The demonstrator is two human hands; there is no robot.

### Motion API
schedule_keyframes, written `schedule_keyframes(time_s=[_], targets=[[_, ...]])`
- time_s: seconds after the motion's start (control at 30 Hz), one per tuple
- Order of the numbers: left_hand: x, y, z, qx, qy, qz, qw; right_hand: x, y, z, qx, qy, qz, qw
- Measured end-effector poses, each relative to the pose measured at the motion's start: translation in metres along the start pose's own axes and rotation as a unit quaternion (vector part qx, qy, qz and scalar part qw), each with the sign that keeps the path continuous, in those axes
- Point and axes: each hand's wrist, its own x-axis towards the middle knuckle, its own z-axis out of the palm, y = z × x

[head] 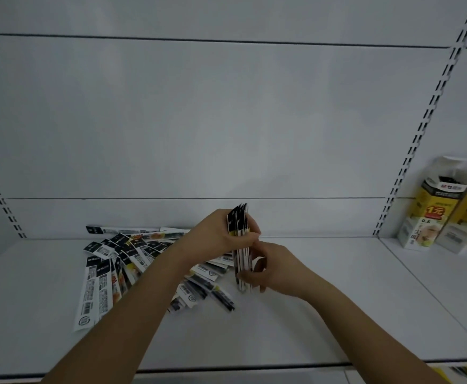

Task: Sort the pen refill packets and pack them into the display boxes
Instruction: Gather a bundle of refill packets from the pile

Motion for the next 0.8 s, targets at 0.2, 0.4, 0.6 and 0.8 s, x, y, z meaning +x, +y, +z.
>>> schedule_keyframes(time_s=[0.2,0.4,0.6,0.8], targets=[[-0.001,-0.008,0.004,0.007,0.021,-0.03,0.999,-0.004,-0.004,0.017,-0.026,0.058,0.03,0.998],[-0.007,-0.007,0.017,0.131,0.113,-0.009,0.985,-0.004,-0.004,0.028,0.022,0.142,0.064,0.988],[-0.007,-0.008,0.001,0.125,0.06,-0.027,0.99,-0.005,-0.001,0.001,0.016,0.065,0.038,0.997],[-0.003,-0.011,0.006,0.089,0.037,-0.001,0.995,-0.008,0.006,-0.005,0.012,0.084,-0.018,0.996]])
